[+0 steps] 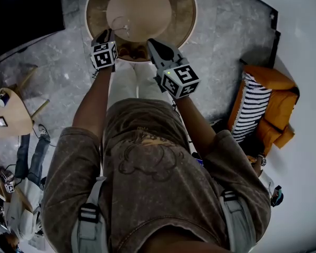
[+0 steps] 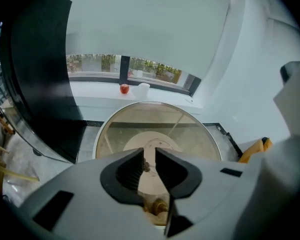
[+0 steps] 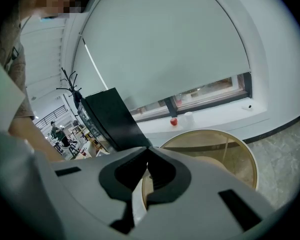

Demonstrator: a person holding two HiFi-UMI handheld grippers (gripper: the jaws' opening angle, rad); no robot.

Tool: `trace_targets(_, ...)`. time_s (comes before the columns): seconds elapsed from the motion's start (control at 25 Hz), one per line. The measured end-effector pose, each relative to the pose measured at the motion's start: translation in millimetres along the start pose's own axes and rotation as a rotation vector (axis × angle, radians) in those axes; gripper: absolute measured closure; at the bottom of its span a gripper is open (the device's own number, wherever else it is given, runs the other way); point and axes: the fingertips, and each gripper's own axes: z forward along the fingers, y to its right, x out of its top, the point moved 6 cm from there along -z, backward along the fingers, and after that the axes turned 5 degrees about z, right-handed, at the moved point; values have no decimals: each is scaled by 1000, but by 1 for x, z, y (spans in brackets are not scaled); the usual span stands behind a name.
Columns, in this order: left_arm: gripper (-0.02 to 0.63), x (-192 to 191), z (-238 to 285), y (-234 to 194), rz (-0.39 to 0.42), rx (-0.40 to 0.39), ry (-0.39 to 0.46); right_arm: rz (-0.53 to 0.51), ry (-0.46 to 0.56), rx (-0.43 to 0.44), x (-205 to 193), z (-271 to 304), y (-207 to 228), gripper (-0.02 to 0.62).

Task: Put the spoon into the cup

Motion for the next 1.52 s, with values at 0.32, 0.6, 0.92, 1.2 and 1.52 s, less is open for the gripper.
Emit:
trace_targets(0.32,583,23,-35,13,-27,-12,48,-16,17,9,12,-25,-10,575)
trace_targets(0.6,588,55,-80,41,-35,-91,112,-34,20,33,19,-48,-21,575)
trace_targets(0.92,588,99,-147,61,80,-157,208,-85,80,54,37,-62,-36,575)
trace_targets(1.2,588,122,-212,90,186,-275,287,-125,132,66,54,-84,-49,575)
trace_targets(1.52,588,145,-275,103,203,-330,426,-166,202,94,81,-103,-71,575)
